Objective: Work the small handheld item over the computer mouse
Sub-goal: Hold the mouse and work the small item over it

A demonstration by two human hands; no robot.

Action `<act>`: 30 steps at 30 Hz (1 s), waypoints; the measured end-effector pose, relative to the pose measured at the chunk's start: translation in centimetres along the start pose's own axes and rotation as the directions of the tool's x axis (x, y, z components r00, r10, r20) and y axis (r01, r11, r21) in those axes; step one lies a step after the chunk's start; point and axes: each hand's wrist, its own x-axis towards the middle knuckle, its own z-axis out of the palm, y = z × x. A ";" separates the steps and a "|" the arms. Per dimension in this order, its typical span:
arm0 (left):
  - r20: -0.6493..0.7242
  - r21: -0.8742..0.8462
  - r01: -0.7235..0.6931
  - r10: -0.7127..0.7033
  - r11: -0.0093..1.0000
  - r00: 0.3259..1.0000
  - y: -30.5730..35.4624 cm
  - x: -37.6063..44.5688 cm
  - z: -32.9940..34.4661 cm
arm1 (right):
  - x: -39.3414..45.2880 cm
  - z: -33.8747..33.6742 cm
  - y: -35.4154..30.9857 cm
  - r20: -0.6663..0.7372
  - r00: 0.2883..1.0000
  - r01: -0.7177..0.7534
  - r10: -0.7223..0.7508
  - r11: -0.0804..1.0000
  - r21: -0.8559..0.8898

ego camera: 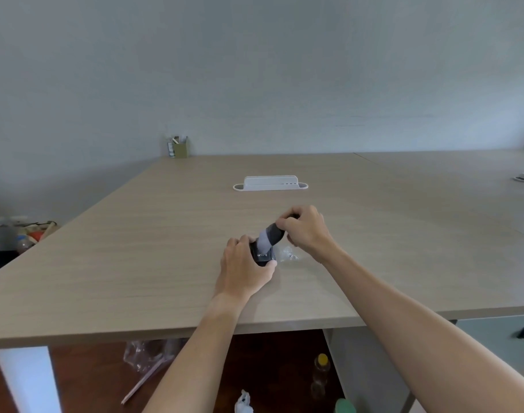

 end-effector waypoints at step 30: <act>0.045 -0.046 0.014 -0.012 0.999 0.999 0.7 0.4 -1.0 | 0.0 1.9 0.4 -0.001 0.999 0.036 -0.037 0.982 -0.188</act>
